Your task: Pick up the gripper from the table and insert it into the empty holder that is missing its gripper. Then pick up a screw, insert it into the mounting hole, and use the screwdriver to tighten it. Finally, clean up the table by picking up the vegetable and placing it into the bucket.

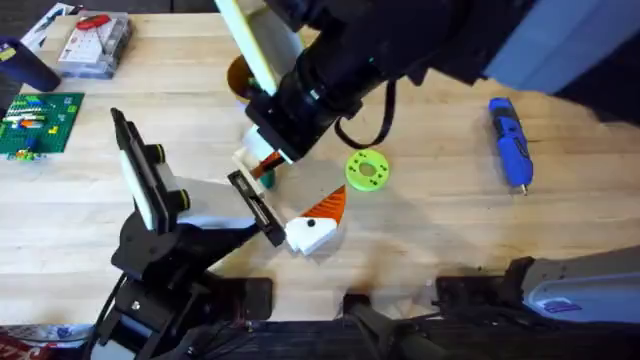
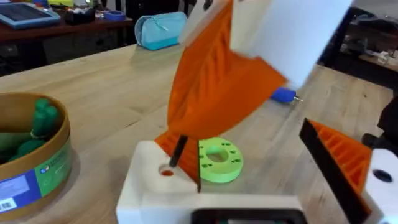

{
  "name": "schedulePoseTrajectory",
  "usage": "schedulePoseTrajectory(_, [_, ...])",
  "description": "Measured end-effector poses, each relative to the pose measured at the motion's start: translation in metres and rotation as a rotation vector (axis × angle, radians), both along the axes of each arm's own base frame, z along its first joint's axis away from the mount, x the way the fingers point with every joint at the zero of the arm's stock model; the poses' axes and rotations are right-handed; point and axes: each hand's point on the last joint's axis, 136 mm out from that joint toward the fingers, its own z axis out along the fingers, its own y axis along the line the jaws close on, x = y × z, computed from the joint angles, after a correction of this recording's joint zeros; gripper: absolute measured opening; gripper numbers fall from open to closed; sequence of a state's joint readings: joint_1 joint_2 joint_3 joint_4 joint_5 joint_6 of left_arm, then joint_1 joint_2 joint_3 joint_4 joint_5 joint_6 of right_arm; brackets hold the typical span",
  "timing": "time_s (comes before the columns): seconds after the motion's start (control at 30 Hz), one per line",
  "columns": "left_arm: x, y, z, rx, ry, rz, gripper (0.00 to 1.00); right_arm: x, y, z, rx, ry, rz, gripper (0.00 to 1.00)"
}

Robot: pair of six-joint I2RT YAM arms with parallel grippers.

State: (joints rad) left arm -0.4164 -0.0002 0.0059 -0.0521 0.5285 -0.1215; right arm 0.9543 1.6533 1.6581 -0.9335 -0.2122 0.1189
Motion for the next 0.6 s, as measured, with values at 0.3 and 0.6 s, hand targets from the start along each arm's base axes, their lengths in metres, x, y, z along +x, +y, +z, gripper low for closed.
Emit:
schedulePoseTrajectory(0.3, [0.0,0.0,0.0,0.0,0.0,0.0,0.995,-0.003,0.004,-0.003,0.0,0.007,0.011,0.005])
schedulePoseTrajectory(0.6, [0.0,0.0,0.0,0.0,0.001,0.0,0.995,-0.001,0.006,-0.013,-0.021,0.019,0.01,0.005])
